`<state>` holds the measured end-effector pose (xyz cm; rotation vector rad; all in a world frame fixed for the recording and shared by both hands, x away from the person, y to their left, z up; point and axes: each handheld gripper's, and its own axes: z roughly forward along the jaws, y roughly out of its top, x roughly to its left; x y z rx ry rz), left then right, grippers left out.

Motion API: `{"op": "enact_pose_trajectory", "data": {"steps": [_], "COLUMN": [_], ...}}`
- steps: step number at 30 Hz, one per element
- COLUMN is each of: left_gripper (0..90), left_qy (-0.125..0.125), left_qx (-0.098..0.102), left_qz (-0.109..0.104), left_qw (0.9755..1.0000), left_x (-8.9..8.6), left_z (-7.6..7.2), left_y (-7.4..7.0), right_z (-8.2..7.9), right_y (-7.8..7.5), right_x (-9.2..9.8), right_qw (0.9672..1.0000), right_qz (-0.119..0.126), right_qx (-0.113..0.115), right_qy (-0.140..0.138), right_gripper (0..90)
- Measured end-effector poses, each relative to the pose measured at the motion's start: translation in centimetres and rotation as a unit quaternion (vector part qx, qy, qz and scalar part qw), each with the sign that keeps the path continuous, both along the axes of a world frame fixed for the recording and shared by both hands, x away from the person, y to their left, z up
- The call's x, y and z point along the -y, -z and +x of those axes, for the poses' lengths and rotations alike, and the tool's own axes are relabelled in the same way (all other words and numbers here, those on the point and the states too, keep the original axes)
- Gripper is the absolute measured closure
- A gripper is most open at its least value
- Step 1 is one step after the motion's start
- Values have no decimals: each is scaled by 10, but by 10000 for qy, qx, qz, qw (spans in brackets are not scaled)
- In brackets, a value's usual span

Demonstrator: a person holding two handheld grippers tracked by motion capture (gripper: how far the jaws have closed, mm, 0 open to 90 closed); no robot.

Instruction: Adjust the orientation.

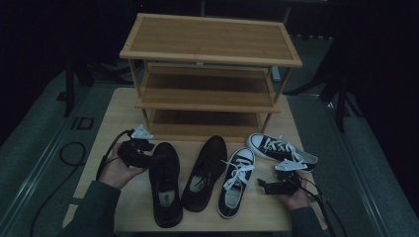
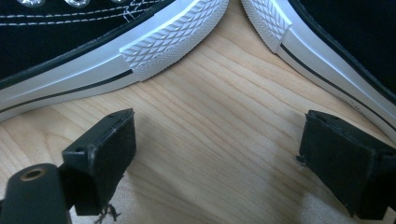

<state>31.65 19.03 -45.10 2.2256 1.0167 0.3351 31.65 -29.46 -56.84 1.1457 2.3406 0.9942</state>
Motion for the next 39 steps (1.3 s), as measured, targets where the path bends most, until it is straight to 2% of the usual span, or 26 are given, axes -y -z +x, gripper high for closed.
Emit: {"op": "enact_pose_trajectory", "data": {"steps": [5,14,16,18,23,29,31,33,34,36,37,39], "left_gripper": [302,299,299,299,374,441,447,463,488,564,642,714], "left_qy": [46,61,118,138,176,242,280,345,337,391,360,329], "left_qx": [-11,-120,-165,-166,-329,-439,-552,-627,-654,-779,-797,-829], "left_qz": [50,-59,-107,-65,-160,-144,-111,49,106,81,102,154], "left_qw": [10000,9999,9997,9997,9992,9986,9980,9974,9972,9962,9961,9959], "left_x": [4,3,3,4,2,3,4,7,8,9,10,10], "left_z": [-6,-14,-19,-23,-28,-35,-36,-36,-36,-33,-33,-30], "left_y": [1,3,4,4,6,9,12,17,19,21,22,22], "right_z": [0,0,0,0,0,0,0,0,0,0,0,0], "right_y": [0,0,0,0,0,0,0,0,0,0,0,0], "right_x": [0,0,0,0,0,0,0,0,0,0,0,0], "right_qw": [10000,10000,10000,10000,10000,10000,10000,10000,10000,10000,10000,10000], "right_qz": [-6,-6,-6,-7,-6,-7,-6,-7,-7,-7,-7,-8], "right_qx": [3,1,1,2,2,2,3,3,3,3,2,1], "right_qy": [-5,-4,-5,-5,-5,-5,-5,-6,-5,-5,-5,-5], "right_gripper": [107,107,108,108,107,108,108,108,108,108,108,108]}}
